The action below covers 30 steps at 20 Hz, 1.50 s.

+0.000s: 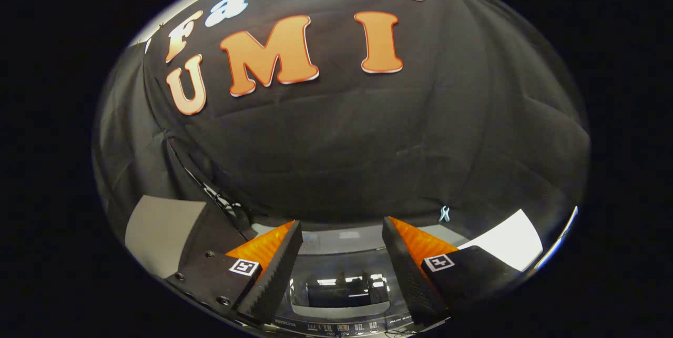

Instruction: Put the clothes into the washing machine and then close the washing machine lid.

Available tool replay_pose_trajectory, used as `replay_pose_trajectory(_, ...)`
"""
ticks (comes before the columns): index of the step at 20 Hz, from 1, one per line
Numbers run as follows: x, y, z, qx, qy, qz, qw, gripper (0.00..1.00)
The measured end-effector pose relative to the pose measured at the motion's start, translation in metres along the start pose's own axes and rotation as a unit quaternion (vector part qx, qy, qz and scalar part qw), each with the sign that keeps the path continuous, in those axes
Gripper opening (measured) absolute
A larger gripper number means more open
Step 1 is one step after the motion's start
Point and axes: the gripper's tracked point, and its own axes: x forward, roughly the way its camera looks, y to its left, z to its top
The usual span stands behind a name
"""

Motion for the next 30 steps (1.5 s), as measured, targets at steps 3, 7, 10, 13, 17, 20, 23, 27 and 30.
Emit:
replay_pose_trajectory(3,-0.019,-0.003,0.032,-0.005,-0.041,-0.001,0.999,0.98)
replay_pose_trajectory(7,-0.043,-0.007,0.064,-0.003,-0.084,-0.004,0.996,0.98)
replay_pose_trajectory(10,-0.056,-0.014,0.077,-0.008,-0.106,-0.011,0.994,0.98)
replay_pose_trajectory(13,-0.064,-0.016,0.084,-0.014,-0.119,-0.014,0.993,0.98)
replay_pose_trajectory(17,-0.069,-0.017,0.077,-0.014,-0.114,-0.013,0.993,0.98)
replay_pose_trajectory(20,-0.069,-0.019,0.074,-0.014,-0.112,-0.014,0.994,0.98)
replay_pose_trajectory(23,-0.070,-0.019,0.073,-0.017,-0.113,-0.015,0.993,0.98)
replay_pose_trajectory(27,-0.072,-0.023,0.073,-0.017,-0.116,-0.014,0.993,0.98)
replay_pose_trajectory(30,-0.074,-0.027,0.073,-0.014,-0.118,-0.015,0.993,0.98)
